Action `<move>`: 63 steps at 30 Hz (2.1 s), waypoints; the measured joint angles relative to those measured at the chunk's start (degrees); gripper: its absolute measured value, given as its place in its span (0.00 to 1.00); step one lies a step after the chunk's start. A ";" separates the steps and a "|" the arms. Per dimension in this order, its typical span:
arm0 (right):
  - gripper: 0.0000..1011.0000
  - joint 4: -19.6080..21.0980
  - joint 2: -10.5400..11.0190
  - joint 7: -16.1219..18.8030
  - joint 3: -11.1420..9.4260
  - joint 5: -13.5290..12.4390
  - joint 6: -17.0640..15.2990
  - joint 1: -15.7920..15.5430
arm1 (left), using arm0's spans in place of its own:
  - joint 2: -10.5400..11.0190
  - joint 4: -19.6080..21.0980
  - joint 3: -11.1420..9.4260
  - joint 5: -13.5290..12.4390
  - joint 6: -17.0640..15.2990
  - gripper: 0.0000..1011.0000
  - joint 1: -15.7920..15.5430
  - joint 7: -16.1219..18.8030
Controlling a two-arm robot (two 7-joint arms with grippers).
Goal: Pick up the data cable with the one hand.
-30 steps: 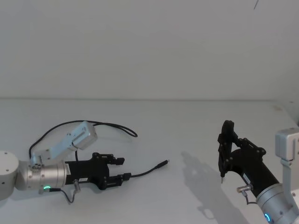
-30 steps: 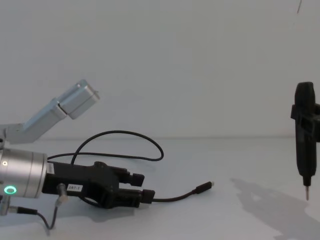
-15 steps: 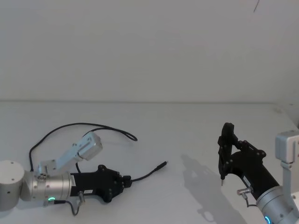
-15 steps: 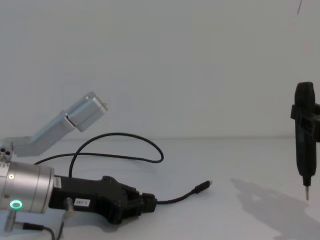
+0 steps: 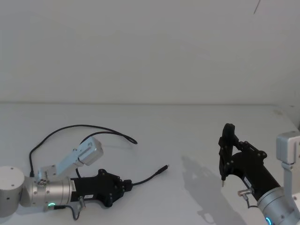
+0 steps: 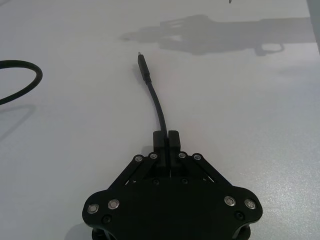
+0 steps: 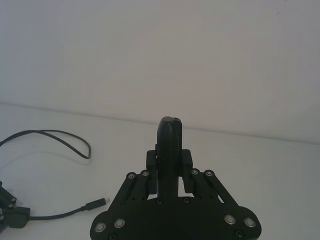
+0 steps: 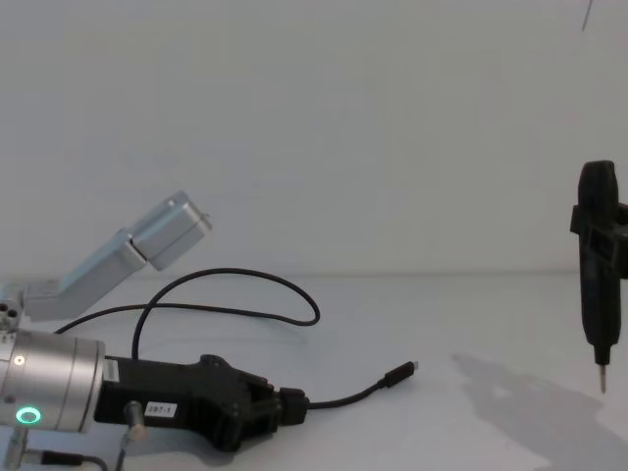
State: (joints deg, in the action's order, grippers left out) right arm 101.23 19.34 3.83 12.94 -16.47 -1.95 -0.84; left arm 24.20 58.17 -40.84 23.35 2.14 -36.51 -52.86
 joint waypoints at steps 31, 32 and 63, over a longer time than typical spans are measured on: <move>0.28 0.00 0.00 0.00 0.00 0.00 0.00 0.00 | 6.29 19.41 8.44 8.56 -3.63 0.05 6.74 6.38; 0.28 0.00 0.00 0.00 0.00 0.00 0.00 0.00 | 6.77 20.47 8.63 9.02 -4.05 0.05 7.19 6.39; 0.28 2.99 -1.37 1.32 -1.23 -3.34 -1.88 0.31 | 11.97 28.69 9.10 12.03 -7.51 0.05 11.84 7.87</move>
State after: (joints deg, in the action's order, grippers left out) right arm 104.22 17.97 5.15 11.71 -19.80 -3.83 -0.52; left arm 36.17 86.86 -31.74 35.38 -5.37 -24.67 -44.99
